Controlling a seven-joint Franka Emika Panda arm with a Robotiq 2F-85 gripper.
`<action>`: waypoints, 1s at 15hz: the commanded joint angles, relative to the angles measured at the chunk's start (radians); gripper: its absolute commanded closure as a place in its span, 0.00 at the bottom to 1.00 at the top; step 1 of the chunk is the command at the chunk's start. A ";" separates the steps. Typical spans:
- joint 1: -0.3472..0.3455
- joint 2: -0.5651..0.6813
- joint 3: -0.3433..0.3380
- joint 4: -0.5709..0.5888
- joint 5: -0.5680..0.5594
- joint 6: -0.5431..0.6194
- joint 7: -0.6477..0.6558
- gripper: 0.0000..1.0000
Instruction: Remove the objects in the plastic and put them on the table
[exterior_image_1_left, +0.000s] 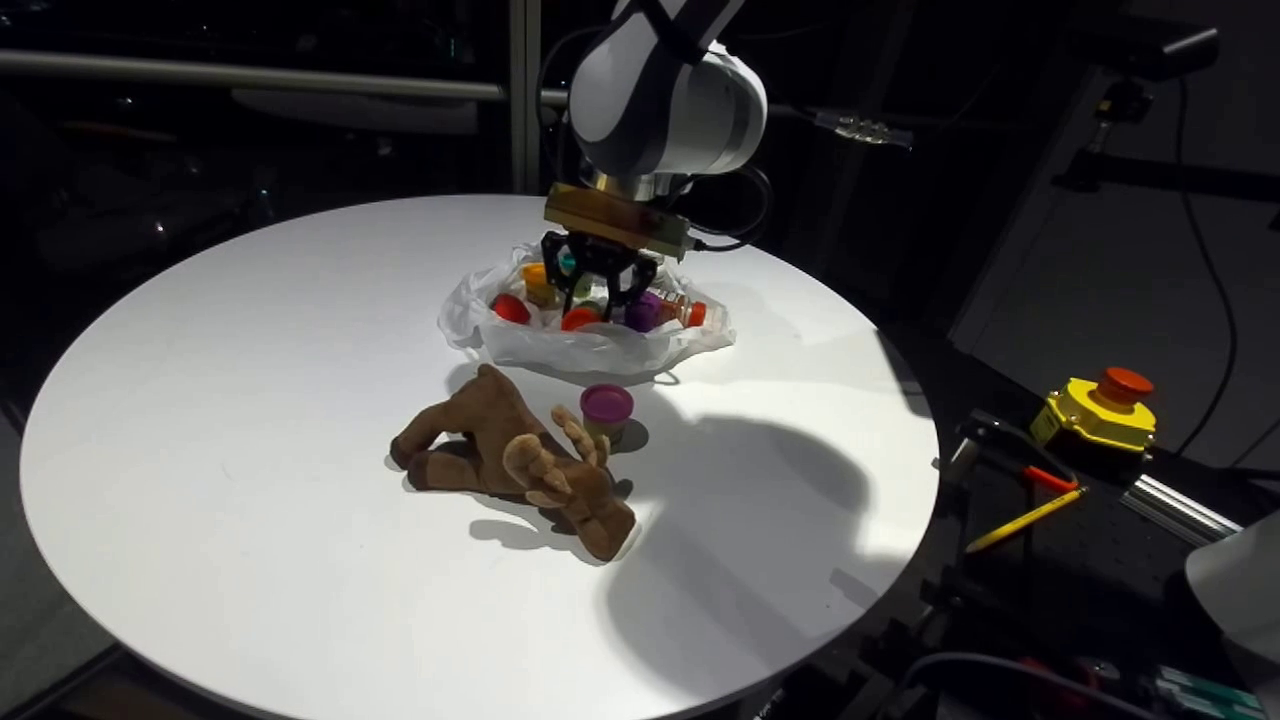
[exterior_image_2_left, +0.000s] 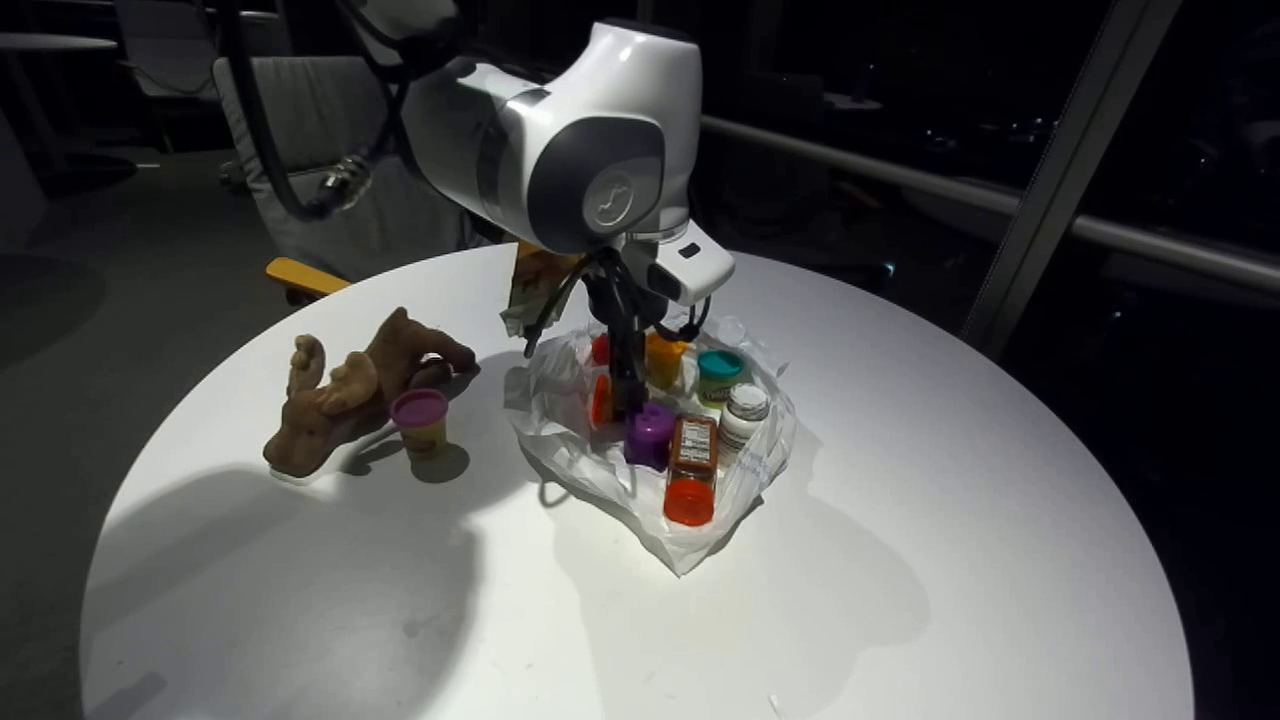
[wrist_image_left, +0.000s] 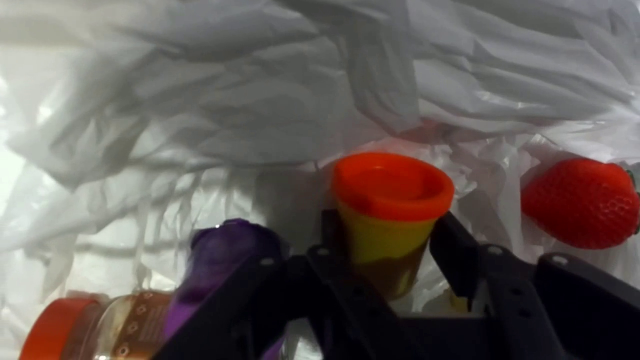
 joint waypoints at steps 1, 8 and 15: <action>0.028 -0.031 -0.033 -0.042 -0.007 0.045 0.042 0.81; 0.030 -0.149 -0.040 -0.127 -0.048 -0.064 -0.012 0.79; 0.020 -0.506 0.009 -0.417 -0.187 -0.248 -0.182 0.79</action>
